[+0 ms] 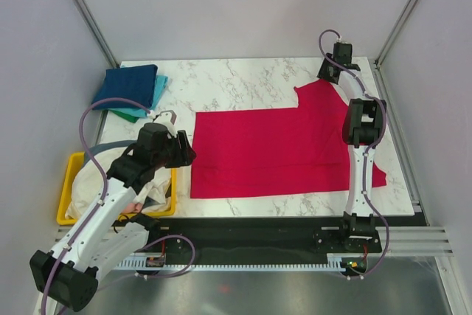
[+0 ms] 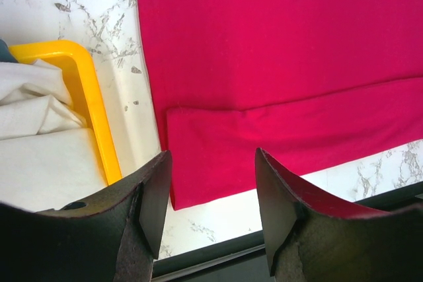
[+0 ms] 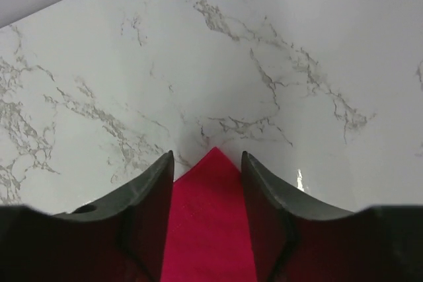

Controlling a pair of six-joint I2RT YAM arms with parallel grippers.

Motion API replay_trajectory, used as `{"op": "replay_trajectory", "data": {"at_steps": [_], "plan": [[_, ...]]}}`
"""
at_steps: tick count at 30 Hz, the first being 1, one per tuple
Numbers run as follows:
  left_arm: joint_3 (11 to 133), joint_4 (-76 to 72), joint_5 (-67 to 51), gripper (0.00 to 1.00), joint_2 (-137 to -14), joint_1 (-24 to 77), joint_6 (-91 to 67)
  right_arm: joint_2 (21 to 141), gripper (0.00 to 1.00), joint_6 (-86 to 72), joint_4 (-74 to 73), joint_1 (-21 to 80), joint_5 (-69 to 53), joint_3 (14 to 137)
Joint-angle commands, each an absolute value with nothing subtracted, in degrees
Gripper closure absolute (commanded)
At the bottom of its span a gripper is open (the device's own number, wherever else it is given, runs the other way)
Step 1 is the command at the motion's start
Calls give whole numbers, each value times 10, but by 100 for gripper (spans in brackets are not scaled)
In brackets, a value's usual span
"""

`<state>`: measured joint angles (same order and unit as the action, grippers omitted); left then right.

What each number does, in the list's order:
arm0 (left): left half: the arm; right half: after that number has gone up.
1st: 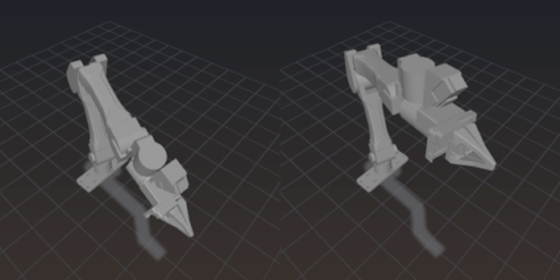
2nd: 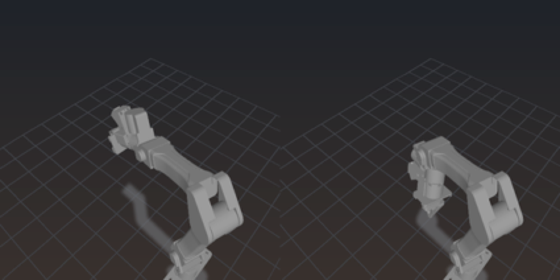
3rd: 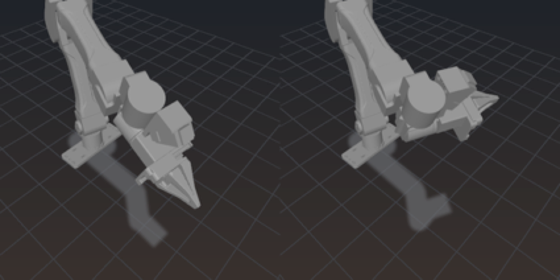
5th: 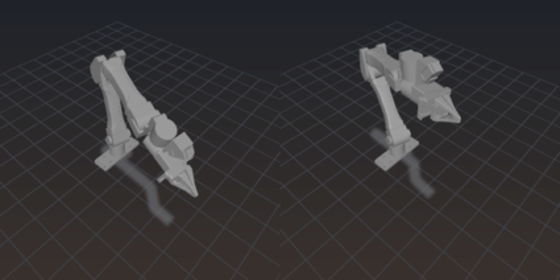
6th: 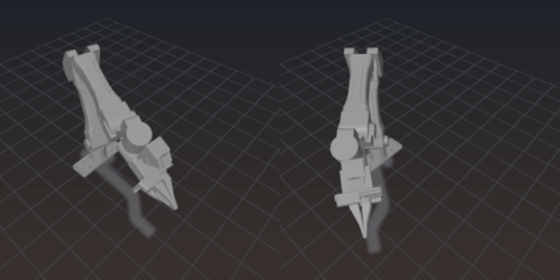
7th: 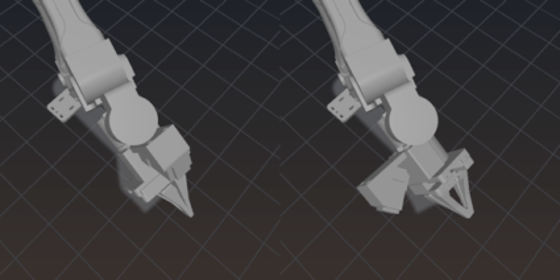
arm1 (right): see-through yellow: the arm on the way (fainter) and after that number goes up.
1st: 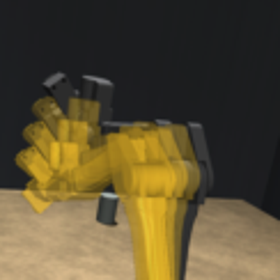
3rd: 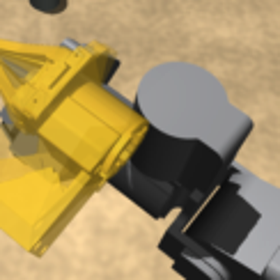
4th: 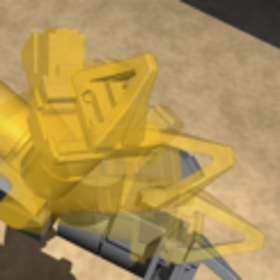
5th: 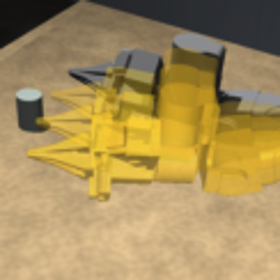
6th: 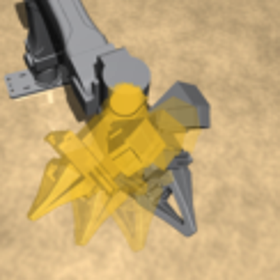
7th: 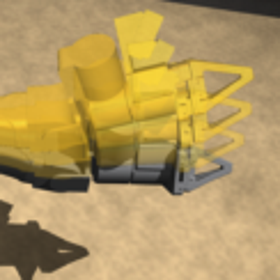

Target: Fold and stack the t-shirts

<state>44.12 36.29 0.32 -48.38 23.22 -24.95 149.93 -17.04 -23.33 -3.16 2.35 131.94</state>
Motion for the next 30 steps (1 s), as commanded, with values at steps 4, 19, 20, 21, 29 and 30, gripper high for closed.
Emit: {"op": "replay_trajectory", "data": {"at_steps": [4,19,20,21,29,30], "plan": [[444,345,3,40,-481,231,-226,1485,64,-175,-231,-21,33,1269],[629,262,56,40,-808,204,-298,1314,100,-189,-206,-4,-35,1158],[650,260,49,40,-836,193,-301,1290,100,-183,-207,-4,-41,1152],[683,244,49,40,-889,189,-294,1281,100,-179,-209,-4,-48,1143],[815,223,25,42,-1102,124,-262,1166,100,-210,-203,-4,-112,1044],[833,224,30,42,-1115,122,-258,1156,100,-214,-200,-4,-120,1019]]}}
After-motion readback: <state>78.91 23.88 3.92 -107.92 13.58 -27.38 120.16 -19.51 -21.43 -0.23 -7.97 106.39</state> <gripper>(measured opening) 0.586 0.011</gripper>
